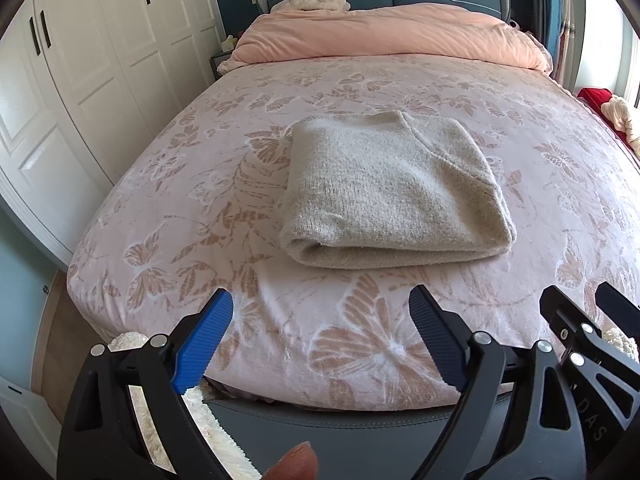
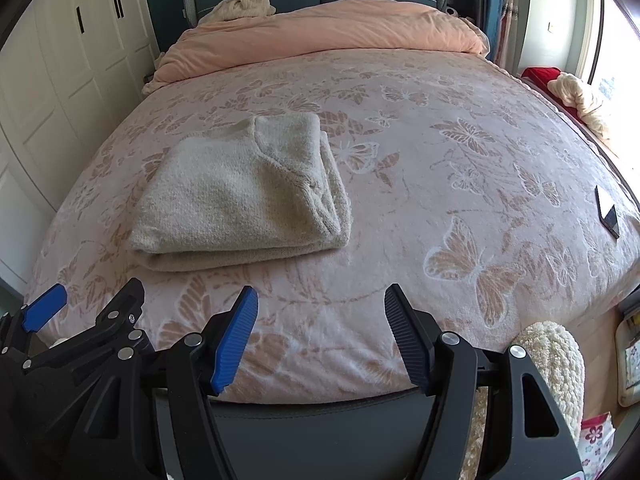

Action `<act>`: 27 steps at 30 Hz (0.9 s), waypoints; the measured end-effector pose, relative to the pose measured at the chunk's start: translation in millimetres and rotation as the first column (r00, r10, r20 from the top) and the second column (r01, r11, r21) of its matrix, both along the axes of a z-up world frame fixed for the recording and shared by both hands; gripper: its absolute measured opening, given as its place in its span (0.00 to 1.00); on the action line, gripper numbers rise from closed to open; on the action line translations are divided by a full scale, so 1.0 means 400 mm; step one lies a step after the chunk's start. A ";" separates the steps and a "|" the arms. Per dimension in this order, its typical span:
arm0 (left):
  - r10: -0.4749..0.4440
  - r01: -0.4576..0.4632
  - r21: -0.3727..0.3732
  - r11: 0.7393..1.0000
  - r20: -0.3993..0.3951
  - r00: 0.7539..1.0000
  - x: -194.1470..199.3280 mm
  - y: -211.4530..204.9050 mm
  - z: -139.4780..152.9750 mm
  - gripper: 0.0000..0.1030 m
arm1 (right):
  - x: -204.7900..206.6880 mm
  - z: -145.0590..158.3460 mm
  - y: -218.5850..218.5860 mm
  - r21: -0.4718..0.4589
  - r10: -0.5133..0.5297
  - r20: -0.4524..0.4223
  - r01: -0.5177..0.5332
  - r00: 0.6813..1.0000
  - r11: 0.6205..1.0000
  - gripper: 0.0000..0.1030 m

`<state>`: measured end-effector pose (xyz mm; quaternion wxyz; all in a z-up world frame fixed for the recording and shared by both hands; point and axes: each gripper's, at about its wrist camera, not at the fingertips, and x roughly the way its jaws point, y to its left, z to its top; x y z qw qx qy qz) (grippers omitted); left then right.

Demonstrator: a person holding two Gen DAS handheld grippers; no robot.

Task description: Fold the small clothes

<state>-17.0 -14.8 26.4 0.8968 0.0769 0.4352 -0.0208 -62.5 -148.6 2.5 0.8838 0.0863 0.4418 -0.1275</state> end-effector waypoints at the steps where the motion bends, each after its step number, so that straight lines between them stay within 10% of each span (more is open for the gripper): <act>1: 0.002 -0.002 0.004 1.000 0.002 1.000 0.000 0.000 0.000 0.85 | 0.000 0.000 0.001 -0.001 -0.001 0.001 0.001 1.000 1.000 0.63; 27: 0.006 -0.006 -0.006 1.000 -0.008 1.000 0.001 0.018 -0.014 0.84 | -0.002 -0.004 0.019 -0.005 -0.014 0.000 0.014 1.000 1.000 0.63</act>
